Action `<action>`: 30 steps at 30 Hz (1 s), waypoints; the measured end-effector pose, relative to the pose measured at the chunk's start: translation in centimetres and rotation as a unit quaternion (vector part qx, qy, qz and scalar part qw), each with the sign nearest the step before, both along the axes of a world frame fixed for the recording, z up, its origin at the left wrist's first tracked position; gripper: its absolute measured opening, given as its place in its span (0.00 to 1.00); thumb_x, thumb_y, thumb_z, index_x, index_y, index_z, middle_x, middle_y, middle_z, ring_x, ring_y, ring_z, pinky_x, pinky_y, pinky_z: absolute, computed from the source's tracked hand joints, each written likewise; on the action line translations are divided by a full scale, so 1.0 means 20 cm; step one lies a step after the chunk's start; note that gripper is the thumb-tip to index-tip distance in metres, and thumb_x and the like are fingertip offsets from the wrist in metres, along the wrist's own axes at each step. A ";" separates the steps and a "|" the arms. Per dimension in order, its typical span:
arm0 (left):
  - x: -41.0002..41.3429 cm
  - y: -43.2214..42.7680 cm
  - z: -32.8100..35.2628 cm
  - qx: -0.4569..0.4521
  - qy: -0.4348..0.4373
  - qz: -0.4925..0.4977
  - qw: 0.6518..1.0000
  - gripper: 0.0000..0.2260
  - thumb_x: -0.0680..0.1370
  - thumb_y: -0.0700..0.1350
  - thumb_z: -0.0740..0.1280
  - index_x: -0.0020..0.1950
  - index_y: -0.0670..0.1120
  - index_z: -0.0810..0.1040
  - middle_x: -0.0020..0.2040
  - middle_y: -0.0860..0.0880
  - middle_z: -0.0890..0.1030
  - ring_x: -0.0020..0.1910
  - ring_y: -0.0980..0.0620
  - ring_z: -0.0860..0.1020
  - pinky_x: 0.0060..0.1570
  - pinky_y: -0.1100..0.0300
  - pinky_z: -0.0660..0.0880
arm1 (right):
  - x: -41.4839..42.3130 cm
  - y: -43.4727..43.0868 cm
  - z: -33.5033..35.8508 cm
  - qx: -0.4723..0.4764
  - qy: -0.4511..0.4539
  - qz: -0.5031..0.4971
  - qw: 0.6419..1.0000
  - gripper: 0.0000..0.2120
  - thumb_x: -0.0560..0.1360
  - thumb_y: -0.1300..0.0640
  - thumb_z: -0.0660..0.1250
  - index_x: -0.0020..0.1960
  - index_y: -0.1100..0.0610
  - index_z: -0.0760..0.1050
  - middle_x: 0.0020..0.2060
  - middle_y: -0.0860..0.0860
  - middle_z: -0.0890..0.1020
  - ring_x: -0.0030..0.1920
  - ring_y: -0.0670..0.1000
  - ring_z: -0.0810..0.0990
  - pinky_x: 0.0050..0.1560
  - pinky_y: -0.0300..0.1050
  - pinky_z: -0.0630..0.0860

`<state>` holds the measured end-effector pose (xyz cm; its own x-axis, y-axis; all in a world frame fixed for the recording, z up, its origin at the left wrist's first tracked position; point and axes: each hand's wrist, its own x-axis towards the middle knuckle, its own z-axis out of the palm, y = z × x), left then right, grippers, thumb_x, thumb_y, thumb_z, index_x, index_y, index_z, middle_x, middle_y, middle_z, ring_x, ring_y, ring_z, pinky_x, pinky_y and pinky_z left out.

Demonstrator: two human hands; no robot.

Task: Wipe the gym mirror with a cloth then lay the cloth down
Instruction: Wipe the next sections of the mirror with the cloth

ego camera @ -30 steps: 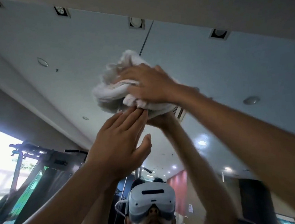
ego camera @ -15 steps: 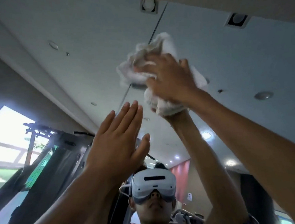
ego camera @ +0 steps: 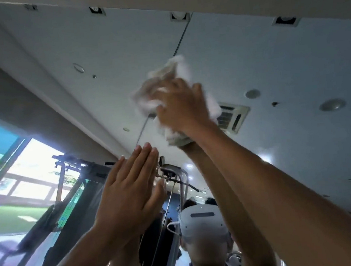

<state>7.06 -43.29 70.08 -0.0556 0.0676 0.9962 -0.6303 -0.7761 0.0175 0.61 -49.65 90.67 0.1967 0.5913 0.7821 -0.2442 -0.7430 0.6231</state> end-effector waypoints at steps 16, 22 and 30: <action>-0.54 -0.74 0.28 -0.037 0.046 -0.019 0.998 0.25 0.78 0.50 0.52 0.69 0.41 0.74 0.68 0.38 0.76 0.70 0.39 0.73 0.67 0.43 0.65 | -0.54 -0.87 0.11 0.026 0.010 -0.015 0.999 0.22 0.76 0.46 0.56 0.70 0.42 0.71 0.73 0.46 0.68 0.70 0.54 0.65 0.63 0.59 0.62; -0.76 -1.09 0.25 0.011 0.028 -0.037 0.999 0.24 0.75 0.53 0.56 0.66 0.43 0.77 0.65 0.36 0.77 0.67 0.35 0.75 0.63 0.39 0.73 | -0.97 -1.56 0.34 -0.110 0.085 -0.045 0.989 0.23 0.75 0.46 0.55 0.68 0.44 0.74 0.71 0.49 0.74 0.71 0.53 0.70 0.64 0.54 0.70; -0.85 -1.32 0.34 -0.010 0.049 -0.088 0.995 0.34 0.79 0.60 0.48 0.81 0.44 0.57 0.82 0.43 0.55 0.81 0.47 0.48 0.77 0.54 0.38 | -0.92 -1.49 0.12 0.134 -0.103 -0.003 0.986 0.20 0.76 0.49 0.59 0.68 0.43 0.72 0.69 0.47 0.70 0.68 0.55 0.67 0.62 0.59 0.62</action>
